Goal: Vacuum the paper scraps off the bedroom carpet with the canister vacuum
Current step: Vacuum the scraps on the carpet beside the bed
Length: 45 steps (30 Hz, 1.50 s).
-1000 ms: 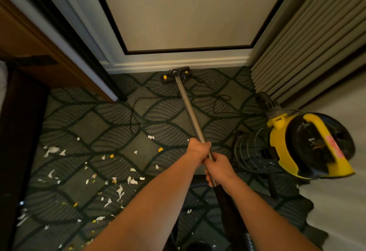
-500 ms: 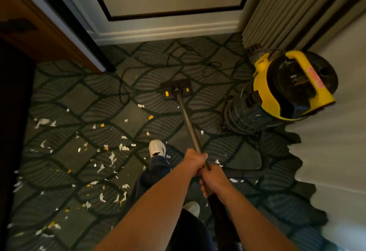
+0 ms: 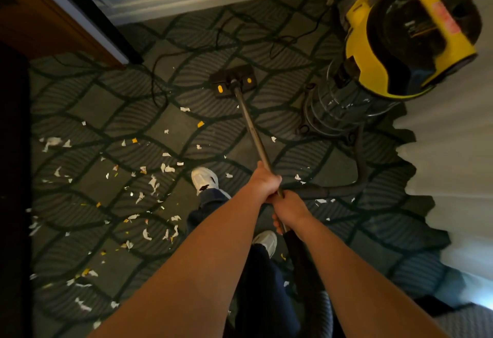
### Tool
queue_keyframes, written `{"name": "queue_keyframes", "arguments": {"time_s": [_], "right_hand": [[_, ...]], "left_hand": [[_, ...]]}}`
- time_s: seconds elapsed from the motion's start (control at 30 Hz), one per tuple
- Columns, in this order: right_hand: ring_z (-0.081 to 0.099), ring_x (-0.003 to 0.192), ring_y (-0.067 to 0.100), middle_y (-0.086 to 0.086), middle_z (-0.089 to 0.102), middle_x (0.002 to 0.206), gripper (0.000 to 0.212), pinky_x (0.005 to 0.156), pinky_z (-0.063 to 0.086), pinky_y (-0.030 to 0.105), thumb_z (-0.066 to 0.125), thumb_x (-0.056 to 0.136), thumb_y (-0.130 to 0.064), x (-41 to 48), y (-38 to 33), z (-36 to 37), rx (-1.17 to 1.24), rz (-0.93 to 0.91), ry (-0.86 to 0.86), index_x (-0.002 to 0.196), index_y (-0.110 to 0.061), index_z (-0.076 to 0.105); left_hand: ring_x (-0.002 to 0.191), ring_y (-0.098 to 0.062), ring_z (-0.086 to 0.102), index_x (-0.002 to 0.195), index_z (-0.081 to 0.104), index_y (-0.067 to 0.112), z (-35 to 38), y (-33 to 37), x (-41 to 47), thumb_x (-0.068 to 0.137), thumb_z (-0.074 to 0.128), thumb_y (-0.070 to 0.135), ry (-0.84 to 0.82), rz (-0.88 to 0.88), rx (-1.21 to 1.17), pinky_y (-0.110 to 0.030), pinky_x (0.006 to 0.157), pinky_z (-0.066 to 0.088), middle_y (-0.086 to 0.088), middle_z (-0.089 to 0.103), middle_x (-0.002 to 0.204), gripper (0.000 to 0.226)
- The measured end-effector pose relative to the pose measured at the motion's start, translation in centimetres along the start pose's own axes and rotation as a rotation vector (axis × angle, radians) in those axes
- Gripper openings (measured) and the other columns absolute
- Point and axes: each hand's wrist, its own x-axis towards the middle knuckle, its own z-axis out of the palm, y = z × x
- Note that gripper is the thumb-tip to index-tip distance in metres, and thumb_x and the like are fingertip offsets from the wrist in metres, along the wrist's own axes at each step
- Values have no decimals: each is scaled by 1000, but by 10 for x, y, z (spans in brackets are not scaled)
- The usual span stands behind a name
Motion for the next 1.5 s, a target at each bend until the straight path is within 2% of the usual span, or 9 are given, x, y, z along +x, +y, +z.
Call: {"name": "queue_keyframes", "arguments": {"time_s": [0.33, 0.63, 0.8, 0.97, 1.07, 1.2, 1.33, 1.43, 1.5], "right_hand": [[54, 49, 21, 7, 56, 56, 35, 57, 47, 34, 52, 94, -36, -24, 14, 18, -15, 19, 32, 97, -4, 66], [53, 49, 17, 5, 55, 59, 33, 52, 48, 29, 51, 97, -37, -57, 32, 46, 2, 57, 65, 98, -8, 64], [52, 46, 17, 4, 54, 54, 33, 50, 46, 27, 48, 99, -39, -72, 46, 42, -25, 88, 63, 95, -9, 63], [51, 42, 17, 5, 54, 52, 36, 45, 44, 26, 47, 100, -39, -85, 65, 24, -64, 98, 46, 97, -7, 63], [53, 45, 18, 5, 55, 52, 37, 48, 46, 27, 45, 100, -40, -95, 82, 6, -108, 110, 37, 101, -6, 62], [57, 50, 20, 6, 57, 53, 42, 62, 51, 34, 46, 98, -37, -104, 106, -25, -169, 114, 22, 105, -2, 67], [54, 44, 22, 10, 57, 54, 43, 53, 48, 32, 49, 96, -36, -110, 125, -62, -185, 105, -11, 104, 3, 66], [50, 41, 22, 12, 55, 56, 42, 47, 44, 29, 53, 95, -35, -113, 134, -95, -188, 117, -21, 100, 5, 63], [50, 45, 21, 11, 55, 60, 39, 47, 43, 29, 52, 96, -36, -115, 134, -118, -215, 129, -24, 95, 2, 60]], "left_hand": [[112, -33, 56, 135, 36, 13, -7, -16, -18, 91, 57, 19, -38, -17, 108, -40, 93, 51, -14, 54, 126, 49], [110, -32, 57, 134, 36, 13, -12, -51, -34, 90, 59, 17, -91, -12, 123, -42, 93, 52, -14, 55, 125, 50], [99, -31, 59, 132, 36, 14, -1, -64, -46, 88, 60, 21, -111, -25, 131, -44, 90, 54, -11, 56, 112, 50], [107, -32, 59, 132, 37, 12, 21, -67, -65, 86, 60, 20, -104, -30, 116, -43, 91, 53, -14, 55, 124, 52], [95, -29, 60, 128, 38, 11, 44, -70, -79, 86, 60, 18, -108, -54, 88, -39, 84, 55, -11, 57, 113, 48], [95, -30, 63, 125, 40, 13, 78, -70, -98, 84, 62, 18, -118, -75, 16, -46, 82, 57, -11, 56, 106, 47], [95, -29, 63, 129, 40, 13, 115, -62, -113, 85, 63, 17, -119, -102, -30, -42, 77, 58, -10, 56, 108, 51], [87, -24, 63, 134, 40, 11, 139, -49, -121, 87, 63, 19, -108, -99, -39, -33, 59, 57, -11, 59, 116, 53], [74, -20, 62, 131, 44, 8, 154, -37, -127, 90, 63, 18, -130, -121, -88, -30, 46, 54, -12, 60, 111, 46]]}}
